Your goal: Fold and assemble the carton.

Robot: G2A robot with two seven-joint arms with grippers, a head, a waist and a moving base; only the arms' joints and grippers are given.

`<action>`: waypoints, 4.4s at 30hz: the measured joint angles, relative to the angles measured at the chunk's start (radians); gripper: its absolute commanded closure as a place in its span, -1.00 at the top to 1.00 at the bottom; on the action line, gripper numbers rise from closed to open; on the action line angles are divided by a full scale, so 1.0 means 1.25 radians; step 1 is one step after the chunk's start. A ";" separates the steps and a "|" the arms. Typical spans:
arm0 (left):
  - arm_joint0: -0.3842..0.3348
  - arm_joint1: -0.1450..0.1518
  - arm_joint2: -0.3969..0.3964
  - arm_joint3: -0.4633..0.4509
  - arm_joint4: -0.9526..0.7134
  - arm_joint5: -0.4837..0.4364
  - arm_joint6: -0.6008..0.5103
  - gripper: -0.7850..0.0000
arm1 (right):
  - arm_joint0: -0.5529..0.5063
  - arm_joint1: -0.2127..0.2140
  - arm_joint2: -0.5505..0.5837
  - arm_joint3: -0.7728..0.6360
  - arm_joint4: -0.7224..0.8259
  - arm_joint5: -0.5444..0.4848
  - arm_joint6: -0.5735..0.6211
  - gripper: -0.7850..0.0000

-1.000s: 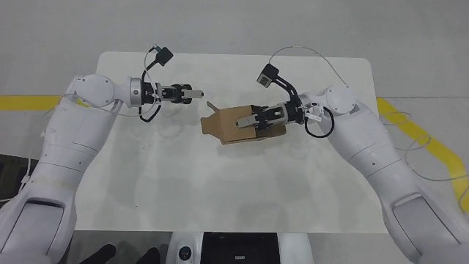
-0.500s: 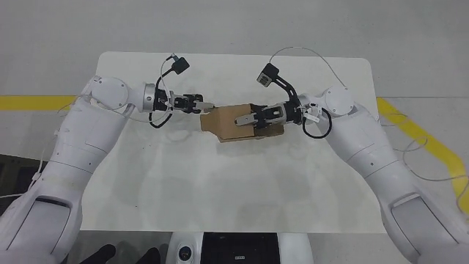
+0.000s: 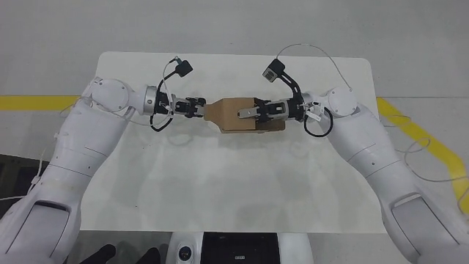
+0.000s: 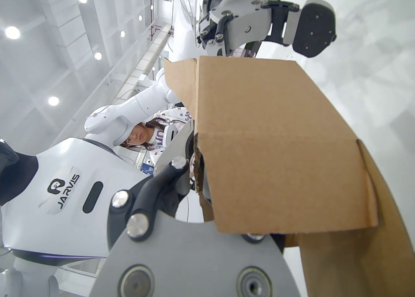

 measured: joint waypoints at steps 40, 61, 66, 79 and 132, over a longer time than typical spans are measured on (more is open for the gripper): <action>-0.003 0.009 -0.037 0.016 -0.009 0.001 0.027 1.00 | 0.030 -0.009 0.003 0.078 -0.055 -0.046 -0.046 -1.00; 0.006 0.009 -0.017 -0.049 0.109 0.019 0.095 1.00 | 0.041 -0.013 0.016 0.095 -0.167 -0.033 -0.086 -1.00; -0.001 0.009 -0.020 -0.020 0.123 0.026 0.113 1.00 | 0.040 -0.015 0.023 0.098 -0.163 -0.046 -0.077 -1.00; -0.015 0.003 -0.006 0.022 0.114 0.037 0.102 1.00 | 0.043 -0.023 0.033 0.074 -0.160 -0.058 -0.059 -1.00; -0.017 -0.018 0.010 0.051 -0.043 0.041 0.033 1.00 | 0.047 -0.045 -0.013 0.014 -0.040 -0.067 -0.067 -1.00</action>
